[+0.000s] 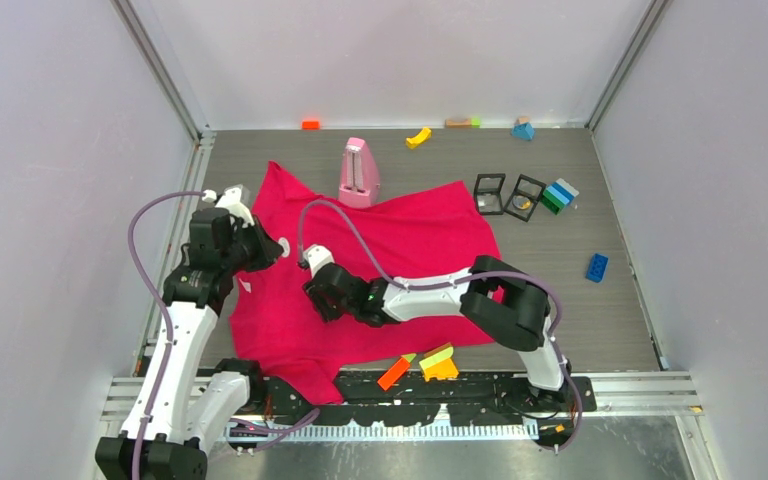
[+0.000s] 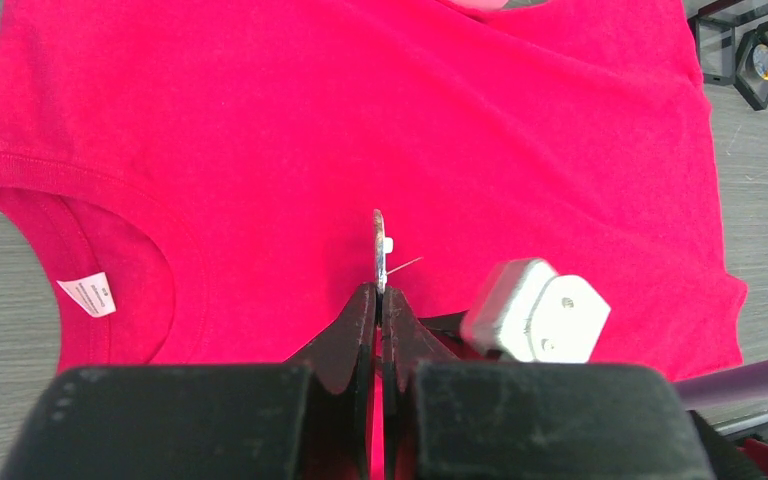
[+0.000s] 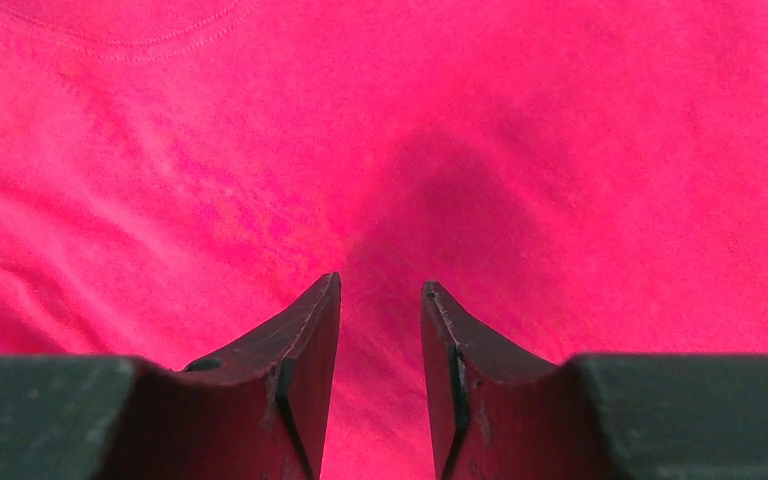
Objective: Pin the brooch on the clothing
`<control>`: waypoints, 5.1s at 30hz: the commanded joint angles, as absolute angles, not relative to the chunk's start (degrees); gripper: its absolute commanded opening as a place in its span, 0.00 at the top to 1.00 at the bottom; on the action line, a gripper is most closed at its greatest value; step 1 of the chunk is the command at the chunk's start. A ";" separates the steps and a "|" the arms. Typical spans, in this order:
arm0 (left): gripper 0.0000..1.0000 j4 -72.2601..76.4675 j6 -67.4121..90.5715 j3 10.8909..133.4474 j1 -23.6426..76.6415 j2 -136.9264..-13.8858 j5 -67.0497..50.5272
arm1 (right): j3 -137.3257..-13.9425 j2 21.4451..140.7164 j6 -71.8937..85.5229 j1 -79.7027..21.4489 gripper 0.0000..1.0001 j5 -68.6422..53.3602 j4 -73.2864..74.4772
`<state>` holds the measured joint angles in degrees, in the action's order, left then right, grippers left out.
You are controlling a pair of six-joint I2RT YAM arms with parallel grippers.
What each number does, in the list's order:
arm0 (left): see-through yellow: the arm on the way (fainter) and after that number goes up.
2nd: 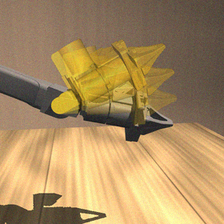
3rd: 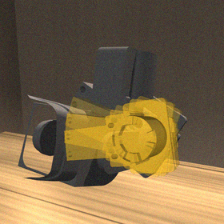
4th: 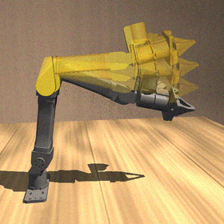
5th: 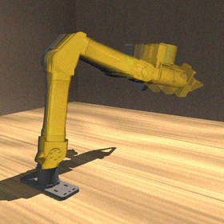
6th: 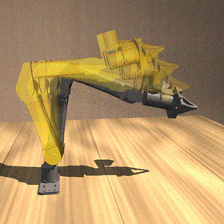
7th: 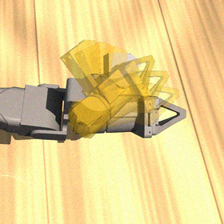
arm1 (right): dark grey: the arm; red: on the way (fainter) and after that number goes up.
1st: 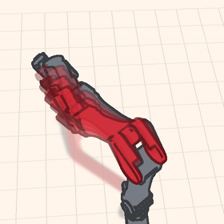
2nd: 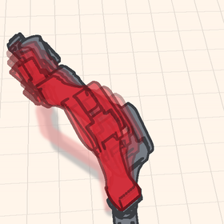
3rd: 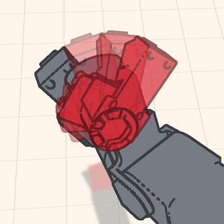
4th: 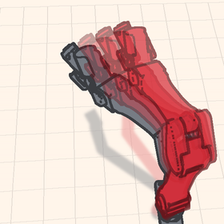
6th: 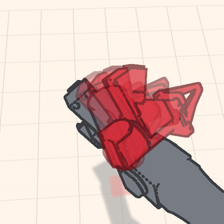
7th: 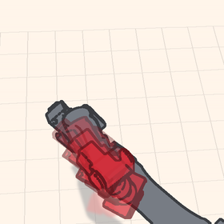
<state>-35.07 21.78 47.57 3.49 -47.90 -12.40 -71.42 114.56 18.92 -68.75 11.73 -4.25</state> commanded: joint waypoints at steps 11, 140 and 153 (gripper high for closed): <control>1.00 -34.42 21.05 49.48 3.07 -47.99 -12.26 | -75.51 120.39 16.40 -70.66 0.73 18.43 -1.09; 1.00 -30.22 36.04 28.11 17.45 -52.79 -6.25 | -62.91 108.20 26.97 -70.47 0.99 14.55 -17.05; 1.00 -30.65 35.95 28.08 17.40 -52.98 -6.50 | -61.59 106.41 26.99 -70.58 0.99 16.56 -18.42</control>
